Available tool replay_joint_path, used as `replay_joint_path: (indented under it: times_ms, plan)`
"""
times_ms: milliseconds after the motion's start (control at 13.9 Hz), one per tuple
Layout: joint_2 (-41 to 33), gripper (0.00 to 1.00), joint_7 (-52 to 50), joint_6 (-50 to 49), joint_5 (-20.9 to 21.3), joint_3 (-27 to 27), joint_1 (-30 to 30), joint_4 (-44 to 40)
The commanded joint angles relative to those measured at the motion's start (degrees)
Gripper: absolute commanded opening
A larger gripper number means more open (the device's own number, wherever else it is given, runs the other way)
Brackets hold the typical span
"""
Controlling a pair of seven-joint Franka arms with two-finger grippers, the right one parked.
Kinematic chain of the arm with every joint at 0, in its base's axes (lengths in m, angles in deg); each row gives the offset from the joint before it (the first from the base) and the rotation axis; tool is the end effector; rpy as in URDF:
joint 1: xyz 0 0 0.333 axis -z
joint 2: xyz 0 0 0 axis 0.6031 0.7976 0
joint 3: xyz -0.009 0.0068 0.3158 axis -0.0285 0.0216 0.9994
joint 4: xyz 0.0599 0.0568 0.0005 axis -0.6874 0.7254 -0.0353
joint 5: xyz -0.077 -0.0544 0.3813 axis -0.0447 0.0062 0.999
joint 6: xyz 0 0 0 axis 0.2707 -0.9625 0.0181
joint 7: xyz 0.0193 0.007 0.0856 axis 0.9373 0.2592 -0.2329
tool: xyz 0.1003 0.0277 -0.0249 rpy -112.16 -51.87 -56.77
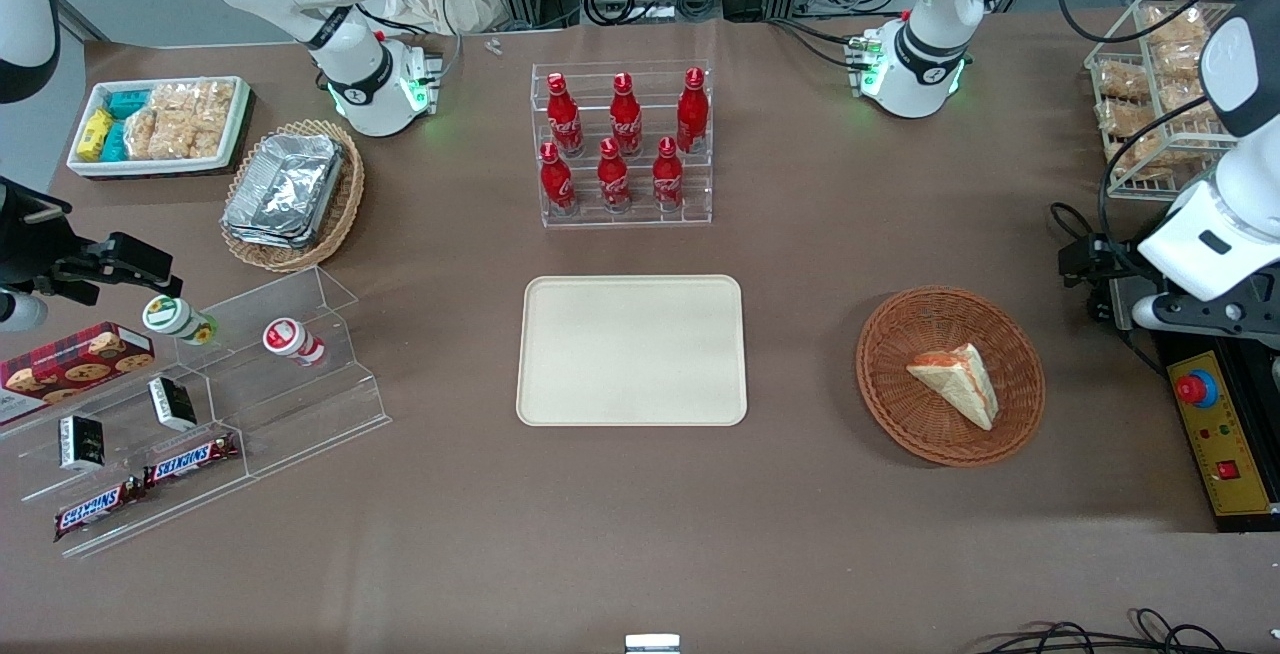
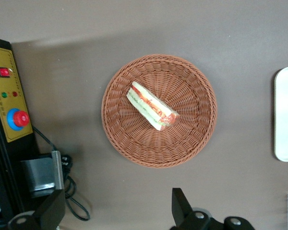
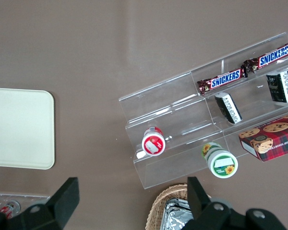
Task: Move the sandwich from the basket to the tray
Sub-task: 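Move the left gripper down over the wrapped sandwich in the wicker basket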
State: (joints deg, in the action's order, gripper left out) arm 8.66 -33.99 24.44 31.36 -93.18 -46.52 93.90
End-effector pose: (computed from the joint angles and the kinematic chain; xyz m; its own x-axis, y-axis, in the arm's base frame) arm 0.5967 -0.0212 0.5510 0.9930 -0.1176 -0.0103 -0.1179 -0.9924 -0.0364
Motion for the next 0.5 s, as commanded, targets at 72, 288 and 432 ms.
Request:
replay_joint_path:
  times_ms: [72,288,432]
  plan:
    - [1.1,1.00,-2.6,-1.8,-1.5,-0.4,0.0,-1.8]
    - [3.6,1.00,-7.2,-1.2,-0.1,-1.1,0.4,-1.9]
    - [5.4,1.00,-16.6,0.1,1.8,-1.4,1.4,-1.0]
